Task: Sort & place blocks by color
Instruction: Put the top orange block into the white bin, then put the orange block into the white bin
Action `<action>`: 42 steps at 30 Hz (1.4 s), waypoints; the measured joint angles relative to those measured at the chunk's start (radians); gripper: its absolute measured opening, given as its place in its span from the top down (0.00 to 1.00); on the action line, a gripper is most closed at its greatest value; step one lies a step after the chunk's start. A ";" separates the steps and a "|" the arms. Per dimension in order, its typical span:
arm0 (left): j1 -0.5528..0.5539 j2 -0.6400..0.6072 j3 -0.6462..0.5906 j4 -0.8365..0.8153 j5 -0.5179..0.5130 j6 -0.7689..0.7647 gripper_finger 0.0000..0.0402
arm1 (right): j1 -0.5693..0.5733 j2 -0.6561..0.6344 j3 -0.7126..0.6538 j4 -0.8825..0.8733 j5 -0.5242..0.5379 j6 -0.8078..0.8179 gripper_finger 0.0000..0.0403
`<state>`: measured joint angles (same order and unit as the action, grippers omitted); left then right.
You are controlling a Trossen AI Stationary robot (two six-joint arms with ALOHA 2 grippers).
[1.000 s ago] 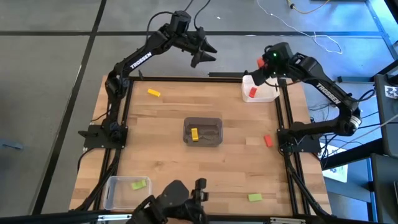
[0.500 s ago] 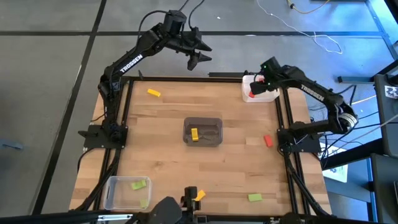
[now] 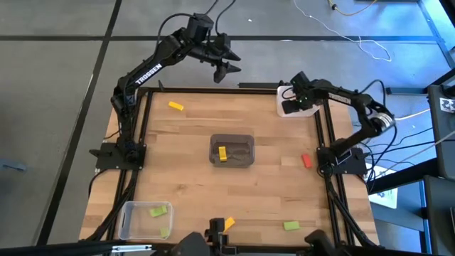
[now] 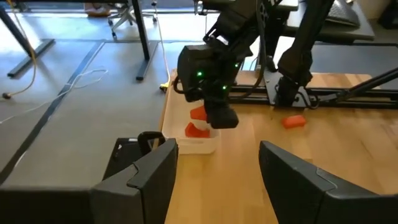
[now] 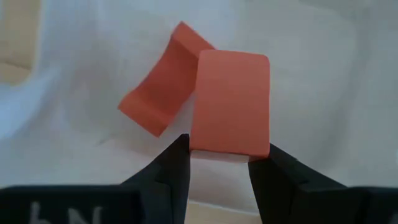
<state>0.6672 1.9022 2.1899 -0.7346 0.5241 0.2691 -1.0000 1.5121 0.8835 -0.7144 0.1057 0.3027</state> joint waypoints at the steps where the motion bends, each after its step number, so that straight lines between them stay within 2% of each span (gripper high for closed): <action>1: -0.003 0.000 0.000 -0.003 -0.010 0.000 0.46 | 0.000 0.015 0.001 0.001 -0.003 0.003 0.68; 3: -0.009 0.000 0.000 -0.010 -0.019 0.002 0.47 | 0.000 0.045 0.002 0.002 -0.003 0.005 0.67; 9: -0.010 0.000 0.000 -0.027 -0.021 0.003 0.47 | 0.000 0.085 0.021 0.002 -0.018 0.003 0.55; 14: -0.009 0.000 0.000 -0.042 -0.069 0.004 0.47 | 0.000 0.083 0.062 -0.041 -0.030 0.004 0.53; 22: -0.007 0.000 0.000 -0.136 -0.093 0.032 0.47 | 0.040 0.082 0.260 -0.391 -0.048 -0.100 0.52; 27: -0.007 0.000 0.000 -0.188 -0.093 0.031 0.47 | 0.117 0.079 0.310 -0.622 -0.048 -0.124 0.52; 33: -0.010 0.000 0.000 -0.211 -0.082 0.026 0.47 | 0.229 0.003 0.212 -0.701 -0.054 -0.066 0.52; 42: -0.011 0.000 0.000 -0.226 -0.081 -0.004 0.47 | 0.390 -0.180 -0.004 -0.692 -0.215 0.122 0.52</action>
<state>0.6559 1.9026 2.1899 -0.9607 0.4427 0.2647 -0.6098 1.3320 0.8793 -1.4067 -0.1095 0.4251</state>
